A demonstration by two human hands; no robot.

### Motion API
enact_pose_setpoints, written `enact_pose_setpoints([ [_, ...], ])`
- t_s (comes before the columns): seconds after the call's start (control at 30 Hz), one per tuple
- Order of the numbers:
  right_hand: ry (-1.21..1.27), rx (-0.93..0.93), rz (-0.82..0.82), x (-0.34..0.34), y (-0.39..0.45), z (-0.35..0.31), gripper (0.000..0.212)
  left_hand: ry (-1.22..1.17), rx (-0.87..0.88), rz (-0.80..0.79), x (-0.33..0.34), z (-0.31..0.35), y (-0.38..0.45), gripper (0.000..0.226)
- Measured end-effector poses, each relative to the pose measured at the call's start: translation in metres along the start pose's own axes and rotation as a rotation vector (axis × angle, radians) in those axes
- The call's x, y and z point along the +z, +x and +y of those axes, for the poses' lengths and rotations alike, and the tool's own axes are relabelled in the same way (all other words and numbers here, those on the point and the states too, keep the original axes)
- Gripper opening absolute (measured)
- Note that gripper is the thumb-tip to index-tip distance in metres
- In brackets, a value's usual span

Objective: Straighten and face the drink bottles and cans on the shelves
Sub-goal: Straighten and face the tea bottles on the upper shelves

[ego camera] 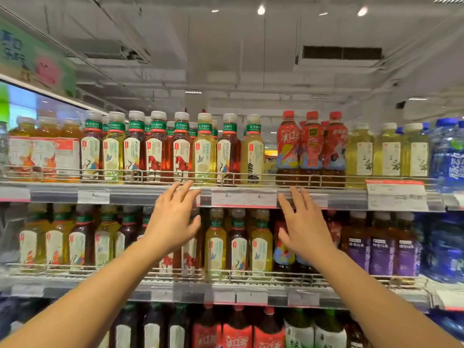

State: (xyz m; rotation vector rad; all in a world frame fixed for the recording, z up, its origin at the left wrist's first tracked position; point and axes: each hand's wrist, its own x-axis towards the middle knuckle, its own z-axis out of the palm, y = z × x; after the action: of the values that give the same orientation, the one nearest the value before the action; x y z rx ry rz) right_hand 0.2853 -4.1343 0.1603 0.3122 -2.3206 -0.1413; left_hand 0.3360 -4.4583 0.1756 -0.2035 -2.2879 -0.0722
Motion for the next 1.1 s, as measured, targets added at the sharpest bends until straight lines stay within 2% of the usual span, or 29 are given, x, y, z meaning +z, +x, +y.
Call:
enact_pose_setpoints([
  [0.2, 0.006, 0.039, 0.006, -0.001, -0.001, -0.006, 0.089, 0.022, 0.046, -0.006, 0.032, -0.025, -0.002, 0.079],
  [0.5, 0.042, 0.102, 0.053, 0.006, -0.004, -0.018, 0.085, 0.046, 0.093, 0.056, 0.048, -0.032, -0.007, 0.082],
  [0.57, 0.067, 0.103, 0.065, 0.004, -0.003, -0.019, 0.079, 0.052, 0.095, 0.052, 0.048, -0.033, -0.008, 0.083],
  [0.73, 0.153, 0.043, 0.206, -0.027, 0.026, -0.023, 0.047, 0.075, 0.070, 0.012, 0.048, -0.029, -0.010, 0.088],
  [0.9, 0.326, -0.104, 0.351, -0.079, 0.085, -0.047, 0.038, 0.087, 0.037, -0.030, 0.046, -0.027, -0.007, 0.088],
  [1.0, 0.469, -0.054, 0.353, -0.116, 0.130, -0.061, 0.041, 0.085, 0.023, -0.055, 0.043, -0.022, -0.007, 0.087],
  [1.1, 0.610, 0.054, 0.239, -0.141, 0.171, -0.072, 0.058, 0.094, 0.028, -0.077, 0.036, -0.020, -0.006, 0.087],
])
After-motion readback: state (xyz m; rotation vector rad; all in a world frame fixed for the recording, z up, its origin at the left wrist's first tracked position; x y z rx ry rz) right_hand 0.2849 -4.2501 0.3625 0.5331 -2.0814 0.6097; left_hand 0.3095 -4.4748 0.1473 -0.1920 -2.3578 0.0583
